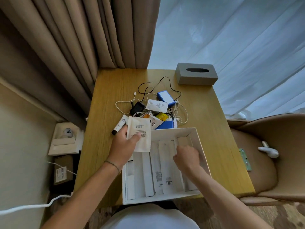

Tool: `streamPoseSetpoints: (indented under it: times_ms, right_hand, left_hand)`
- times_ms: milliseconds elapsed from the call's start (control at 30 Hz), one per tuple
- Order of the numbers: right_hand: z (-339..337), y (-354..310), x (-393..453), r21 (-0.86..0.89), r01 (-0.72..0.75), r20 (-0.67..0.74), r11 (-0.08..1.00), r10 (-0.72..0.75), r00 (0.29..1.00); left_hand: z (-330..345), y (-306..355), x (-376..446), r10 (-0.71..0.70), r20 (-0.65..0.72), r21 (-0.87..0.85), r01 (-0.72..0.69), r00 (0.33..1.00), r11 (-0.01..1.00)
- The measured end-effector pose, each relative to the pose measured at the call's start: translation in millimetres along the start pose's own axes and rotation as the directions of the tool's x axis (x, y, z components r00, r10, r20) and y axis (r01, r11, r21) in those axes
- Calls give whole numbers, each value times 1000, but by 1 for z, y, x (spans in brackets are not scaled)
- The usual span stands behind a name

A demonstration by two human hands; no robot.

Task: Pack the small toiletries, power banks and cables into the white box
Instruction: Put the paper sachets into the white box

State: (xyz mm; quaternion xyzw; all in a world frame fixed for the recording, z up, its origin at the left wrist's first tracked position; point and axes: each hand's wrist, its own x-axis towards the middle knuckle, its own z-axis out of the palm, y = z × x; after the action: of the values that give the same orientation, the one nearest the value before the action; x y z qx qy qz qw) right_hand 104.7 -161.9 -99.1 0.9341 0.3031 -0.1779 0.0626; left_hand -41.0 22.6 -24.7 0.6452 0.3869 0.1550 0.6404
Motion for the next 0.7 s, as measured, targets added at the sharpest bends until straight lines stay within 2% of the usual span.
streamPoseSetpoints:
  times_ms: [200, 300, 567, 700]
  right_hand:
    - [10, -15, 5, -220, 127, 58, 967, -117, 991]
    - [15, -24, 0, -264, 138, 91, 955, -118, 989]
    - [3, -24, 0, -125, 101, 140, 987, -83, 987]
    - [-14, -12, 2, 10, 35, 61, 999, -35, 998]
  left_hand:
    - [0, -8, -13, 4, 51, 114, -9, 999, 993]
    - [-3, -16, -17, 8, 81, 174, -22, 997, 985]
    - [19, -32, -13, -42, 145, 235, 7, 989, 972]
    - [34, -44, -8, -65, 136, 222, 34, 989, 974]
